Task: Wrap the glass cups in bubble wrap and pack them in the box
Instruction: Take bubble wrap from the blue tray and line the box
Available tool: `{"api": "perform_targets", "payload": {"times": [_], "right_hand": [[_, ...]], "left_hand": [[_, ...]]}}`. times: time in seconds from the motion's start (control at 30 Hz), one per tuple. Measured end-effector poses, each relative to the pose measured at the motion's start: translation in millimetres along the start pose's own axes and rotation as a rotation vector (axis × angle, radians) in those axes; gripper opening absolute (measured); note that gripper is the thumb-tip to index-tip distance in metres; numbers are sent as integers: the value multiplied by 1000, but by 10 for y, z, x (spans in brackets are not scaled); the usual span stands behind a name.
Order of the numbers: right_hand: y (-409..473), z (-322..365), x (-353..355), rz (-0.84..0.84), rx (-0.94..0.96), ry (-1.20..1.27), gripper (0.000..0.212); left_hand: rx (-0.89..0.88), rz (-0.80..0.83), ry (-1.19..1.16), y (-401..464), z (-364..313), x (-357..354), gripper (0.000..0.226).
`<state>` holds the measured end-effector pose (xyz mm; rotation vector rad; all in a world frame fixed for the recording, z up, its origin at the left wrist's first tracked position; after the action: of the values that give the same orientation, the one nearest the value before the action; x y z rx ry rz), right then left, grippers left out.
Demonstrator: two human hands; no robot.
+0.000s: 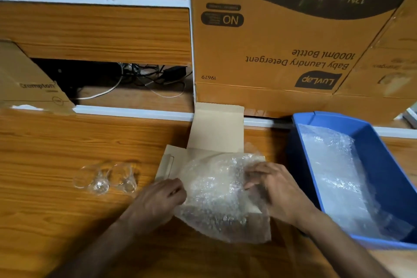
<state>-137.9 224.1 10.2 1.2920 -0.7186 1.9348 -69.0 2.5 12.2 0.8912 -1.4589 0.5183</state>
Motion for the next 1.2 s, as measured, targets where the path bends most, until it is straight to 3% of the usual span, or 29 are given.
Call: {"api": "perform_targets", "payload": {"times": [0.07, 0.13, 0.27, 0.37, 0.43, 0.5, 0.57, 0.67, 0.73, 0.8, 0.93, 1.1, 1.2], "right_hand": [[-97, 78, 144, -118, -12, 28, 32], [-124, 54, 359, -284, -77, 104, 32], [51, -151, 642, -505, -124, 521, 20], [36, -75, 924, -665, -19, 726, 18], [-93, 52, 1049, -720, 62, 608, 19], [-180, 88, 966, -674, 98, 469, 21], [-167, 70, 703, -502, 66, 385, 25], [-138, 116, 225, -209, 31, 157, 48], [-166, 58, 60, -109, -29, 177, 54], [-195, -4, -27, -54, -79, 213, 56], [-254, -86, -11, -43, -161, 198, 78], [-386, -2, 161, -137, -162, 210, 45], [-402, 30, 164, -125, -145, 246, 52]], "left_hand": [[47, -2, -40, 22, 11, 90, 64], [163, -98, -48, 112, 179, 286, 58], [395, -271, -36, 384, 532, 675, 51], [338, -459, 33, 402, 424, 1033, 54], [234, -539, 123, 271, 258, 1115, 50], [163, -503, 169, 110, 159, 966, 41], [124, -386, 128, 4, 160, 704, 32], [95, -197, 122, -55, 125, 294, 34], [110, -120, 79, -99, 145, 106, 23], [164, -58, 12, -165, 226, -12, 29], [212, 50, -28, -210, 331, -106, 28], [125, 101, -129, -141, 130, -113, 9], [132, 120, -287, -59, 76, -126, 20]]}}
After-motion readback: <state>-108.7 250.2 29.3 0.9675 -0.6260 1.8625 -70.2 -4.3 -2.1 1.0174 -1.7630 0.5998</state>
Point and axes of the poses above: each hand's wrist, its own y-axis towards the middle knuckle, its own x-axis out of the back of the hand, z = x × y, the point moved 10 cm from there along y, towards the middle knuckle, and after that the axes turned 6 degrees about z, right-handed, at the moved point
